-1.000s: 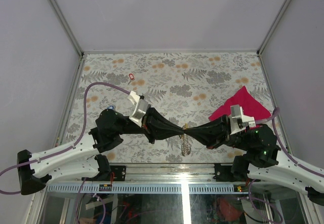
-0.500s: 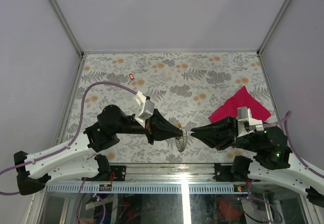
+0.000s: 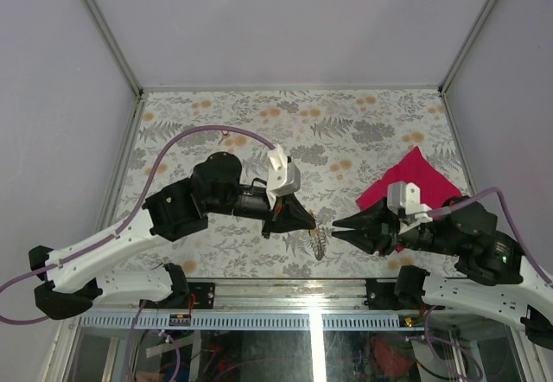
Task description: Put the keys on the keyring
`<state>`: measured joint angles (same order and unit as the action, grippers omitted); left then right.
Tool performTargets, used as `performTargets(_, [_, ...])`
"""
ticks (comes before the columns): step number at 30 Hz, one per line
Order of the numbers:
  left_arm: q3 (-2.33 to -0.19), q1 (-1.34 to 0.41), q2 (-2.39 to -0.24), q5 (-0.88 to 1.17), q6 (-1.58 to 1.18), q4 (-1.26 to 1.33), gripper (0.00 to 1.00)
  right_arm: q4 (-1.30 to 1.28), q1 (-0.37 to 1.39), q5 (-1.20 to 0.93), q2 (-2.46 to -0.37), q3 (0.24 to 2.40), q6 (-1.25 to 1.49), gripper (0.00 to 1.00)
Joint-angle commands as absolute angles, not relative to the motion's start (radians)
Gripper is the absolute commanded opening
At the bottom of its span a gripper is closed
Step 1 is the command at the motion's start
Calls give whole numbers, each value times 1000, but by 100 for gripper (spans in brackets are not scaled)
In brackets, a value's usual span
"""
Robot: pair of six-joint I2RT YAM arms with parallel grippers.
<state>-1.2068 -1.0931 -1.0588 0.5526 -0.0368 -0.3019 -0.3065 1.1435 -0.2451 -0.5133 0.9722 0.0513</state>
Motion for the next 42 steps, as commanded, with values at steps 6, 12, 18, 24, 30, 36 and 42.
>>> performTargets(6, [-1485,-1128,-1197,430,115,-804,0,-378,1148,-259,-551,967,-44,30])
performTargets(12, [-1596,-1178,-1264,364,143,-949,0,-222,1147,-297,-548,869,-56,30])
performTargets(18, [-1656,-1213,-1295,340,162,-1007,0,-125,1147,-338,-569,824,-63,30])
performTargets(24, [-1694,-1232,-1322,330,178,-1041,0,-101,1148,-397,-614,825,-56,30])
performTargets(30, [-1721,-1248,-1335,327,187,-1058,0,-89,1147,-424,-643,826,-53,29])
performTargets(36, [-1739,-1260,-1348,325,193,-1068,0,-90,1148,-434,-656,833,-53,23])
performTargets(42, [-1752,-1270,-1350,322,199,-1075,0,-105,1148,-436,-665,832,-57,23])
